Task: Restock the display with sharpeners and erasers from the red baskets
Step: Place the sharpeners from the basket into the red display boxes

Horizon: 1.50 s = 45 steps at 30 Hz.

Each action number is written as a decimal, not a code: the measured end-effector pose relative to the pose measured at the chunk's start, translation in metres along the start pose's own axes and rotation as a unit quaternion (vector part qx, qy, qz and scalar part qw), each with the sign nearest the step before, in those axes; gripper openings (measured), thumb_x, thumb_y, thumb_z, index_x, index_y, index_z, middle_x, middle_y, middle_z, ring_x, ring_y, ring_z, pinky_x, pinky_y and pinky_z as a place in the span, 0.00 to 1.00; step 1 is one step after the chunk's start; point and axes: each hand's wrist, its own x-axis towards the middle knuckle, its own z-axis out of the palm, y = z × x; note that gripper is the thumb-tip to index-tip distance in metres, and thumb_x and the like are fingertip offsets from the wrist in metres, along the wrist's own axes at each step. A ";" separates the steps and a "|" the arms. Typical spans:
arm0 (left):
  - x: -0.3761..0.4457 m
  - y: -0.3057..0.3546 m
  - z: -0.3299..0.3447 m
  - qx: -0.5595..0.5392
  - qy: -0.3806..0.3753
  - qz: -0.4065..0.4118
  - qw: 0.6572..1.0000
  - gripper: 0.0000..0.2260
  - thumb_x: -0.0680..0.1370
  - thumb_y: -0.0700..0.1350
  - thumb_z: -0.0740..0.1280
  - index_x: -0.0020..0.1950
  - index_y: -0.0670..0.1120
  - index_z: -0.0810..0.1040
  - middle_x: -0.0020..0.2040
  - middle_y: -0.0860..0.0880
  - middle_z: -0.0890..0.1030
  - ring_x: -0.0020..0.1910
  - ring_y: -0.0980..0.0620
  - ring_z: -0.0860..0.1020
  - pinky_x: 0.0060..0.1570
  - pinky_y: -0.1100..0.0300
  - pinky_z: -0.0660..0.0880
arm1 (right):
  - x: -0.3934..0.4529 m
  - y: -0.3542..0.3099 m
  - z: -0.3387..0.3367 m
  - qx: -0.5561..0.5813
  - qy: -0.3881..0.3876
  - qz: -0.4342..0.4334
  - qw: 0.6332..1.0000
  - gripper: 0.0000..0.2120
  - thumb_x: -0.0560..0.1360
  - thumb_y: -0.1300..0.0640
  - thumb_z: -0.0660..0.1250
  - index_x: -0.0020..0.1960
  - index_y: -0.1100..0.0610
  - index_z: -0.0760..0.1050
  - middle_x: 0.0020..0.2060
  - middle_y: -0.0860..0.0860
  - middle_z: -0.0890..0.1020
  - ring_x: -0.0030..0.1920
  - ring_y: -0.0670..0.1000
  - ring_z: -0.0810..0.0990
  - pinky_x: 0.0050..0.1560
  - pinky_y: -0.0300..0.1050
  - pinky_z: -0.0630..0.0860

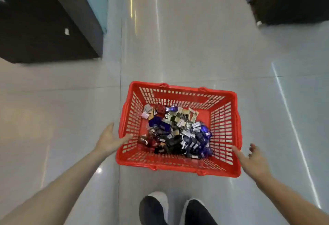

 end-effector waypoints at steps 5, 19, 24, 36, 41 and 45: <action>0.054 -0.020 0.037 -0.132 -0.025 0.020 0.991 0.23 0.69 0.56 0.77 0.61 0.55 0.76 0.50 0.55 0.83 0.48 0.56 0.83 0.46 0.61 0.79 | 0.043 0.025 0.040 0.039 -0.004 -0.021 0.999 0.24 0.76 0.44 0.68 0.69 0.54 0.72 0.59 0.58 0.82 0.55 0.61 0.82 0.60 0.61 0.76; -0.037 0.041 -0.047 -0.265 -0.057 -0.039 0.962 0.17 0.78 0.51 0.69 0.65 0.48 0.75 0.49 0.46 0.86 0.44 0.44 0.86 0.49 0.42 0.81 | -0.021 -0.032 -0.053 0.132 -0.008 -0.016 0.991 0.20 0.76 0.40 0.65 0.62 0.52 0.74 0.40 0.48 0.84 0.34 0.51 0.85 0.32 0.42 0.80; -0.167 0.148 -0.167 -0.262 -0.022 -0.035 0.964 0.15 0.78 0.51 0.69 0.63 0.49 0.75 0.46 0.47 0.86 0.42 0.45 0.86 0.42 0.49 0.82 | -0.122 -0.119 -0.191 0.138 -0.028 -0.028 0.990 0.18 0.77 0.44 0.67 0.60 0.55 0.76 0.39 0.51 0.85 0.33 0.51 0.86 0.34 0.44 0.80; -0.328 0.353 -0.342 -0.270 0.099 0.042 0.957 0.09 0.78 0.43 0.71 0.58 0.45 0.79 0.45 0.45 0.85 0.39 0.49 0.85 0.44 0.52 0.82 | -0.225 -0.313 -0.431 0.147 0.003 -0.123 0.981 0.12 0.77 0.53 0.69 0.55 0.61 0.79 0.38 0.54 0.85 0.34 0.52 0.85 0.40 0.47 0.81; -0.274 0.414 -0.364 -0.300 0.109 0.056 0.946 0.08 0.77 0.44 0.71 0.56 0.46 0.80 0.43 0.47 0.86 0.38 0.50 0.85 0.40 0.54 0.81 | -0.171 -0.399 -0.456 0.151 -0.008 -0.136 0.979 0.11 0.77 0.51 0.69 0.56 0.56 0.76 0.39 0.52 0.85 0.33 0.53 0.86 0.35 0.47 0.82; -0.208 0.484 -0.397 -0.298 0.089 0.074 0.948 0.11 0.77 0.48 0.72 0.57 0.48 0.80 0.44 0.47 0.86 0.40 0.47 0.86 0.48 0.43 0.82 | -0.126 -0.480 -0.473 0.151 -0.002 -0.130 0.980 0.12 0.78 0.50 0.67 0.57 0.55 0.75 0.39 0.52 0.85 0.32 0.51 0.85 0.29 0.42 0.80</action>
